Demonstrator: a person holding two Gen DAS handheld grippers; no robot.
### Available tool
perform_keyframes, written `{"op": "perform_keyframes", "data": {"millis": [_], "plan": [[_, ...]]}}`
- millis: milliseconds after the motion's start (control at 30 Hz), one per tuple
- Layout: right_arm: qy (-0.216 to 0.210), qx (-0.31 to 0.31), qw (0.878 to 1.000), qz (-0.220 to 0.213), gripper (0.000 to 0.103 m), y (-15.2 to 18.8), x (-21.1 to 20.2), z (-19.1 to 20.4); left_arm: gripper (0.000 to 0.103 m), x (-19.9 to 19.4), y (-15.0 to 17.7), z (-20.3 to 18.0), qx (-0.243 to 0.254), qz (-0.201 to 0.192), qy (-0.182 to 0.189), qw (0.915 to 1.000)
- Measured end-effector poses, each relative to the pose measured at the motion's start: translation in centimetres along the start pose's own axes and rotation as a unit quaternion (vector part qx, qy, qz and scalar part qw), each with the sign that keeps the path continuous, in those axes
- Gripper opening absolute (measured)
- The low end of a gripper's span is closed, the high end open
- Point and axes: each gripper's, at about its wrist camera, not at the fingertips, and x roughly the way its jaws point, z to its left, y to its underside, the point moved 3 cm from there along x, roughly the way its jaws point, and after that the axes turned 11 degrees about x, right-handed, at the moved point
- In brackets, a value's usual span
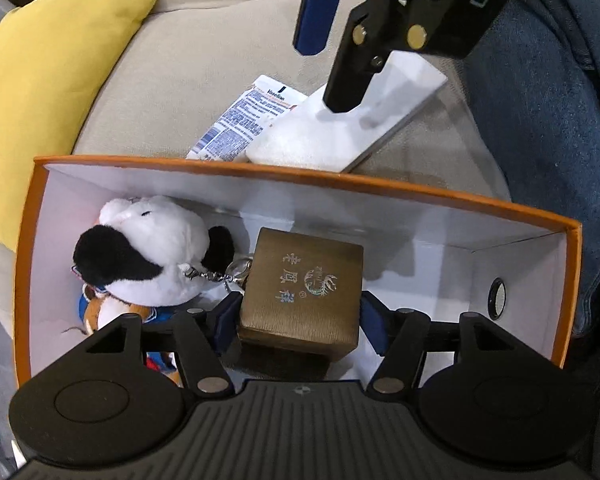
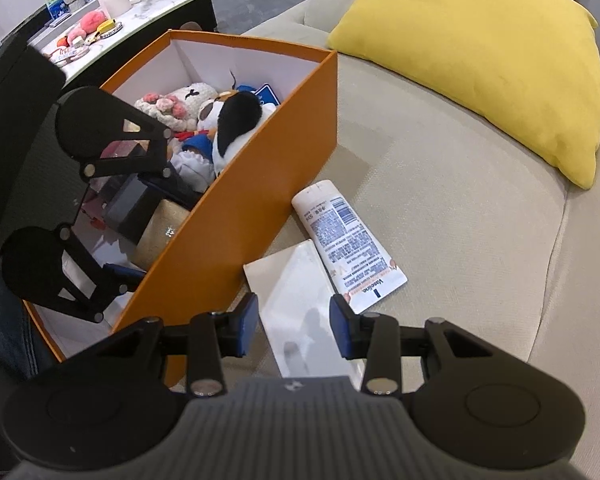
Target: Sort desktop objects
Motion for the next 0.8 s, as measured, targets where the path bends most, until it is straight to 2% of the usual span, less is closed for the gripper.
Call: {"op": "perform_keyframes", "data": {"millis": [100,167,233,333,633,800], "plan": [[-0.001,-0.001,1.0,0.0,0.042,0.3,-0.1,0.1,0.071,-0.8,0.0,0.7,-0.016,-0.003,0.0,0.9999],[-0.001,-0.002,1.0,0.0,0.042,0.4,-0.2,0.2,0.071,-1.5,-0.1,1.3,-0.029,-0.007,0.016,0.9994],[-0.001,-0.001,1.0,-0.001,0.042,0.6,-0.3,0.1,0.07,-2.0,-0.3,2.0,-0.043,-0.025,0.017,0.9986],[-0.003,0.005,1.0,-0.003,0.042,0.7,-0.5,0.0,0.07,-1.8,-0.7,2.0,-0.031,-0.032,0.007,0.999],[0.001,0.01,1.0,-0.001,0.042,1.4,-0.7,-0.4,0.071,0.6,-0.4,1.1,0.011,0.014,0.008,0.9998],[-0.001,0.018,1.0,0.0,0.042,1.4,-0.5,-0.6,0.073,0.8,0.1,0.7,0.013,0.022,0.009,0.9996]]}}
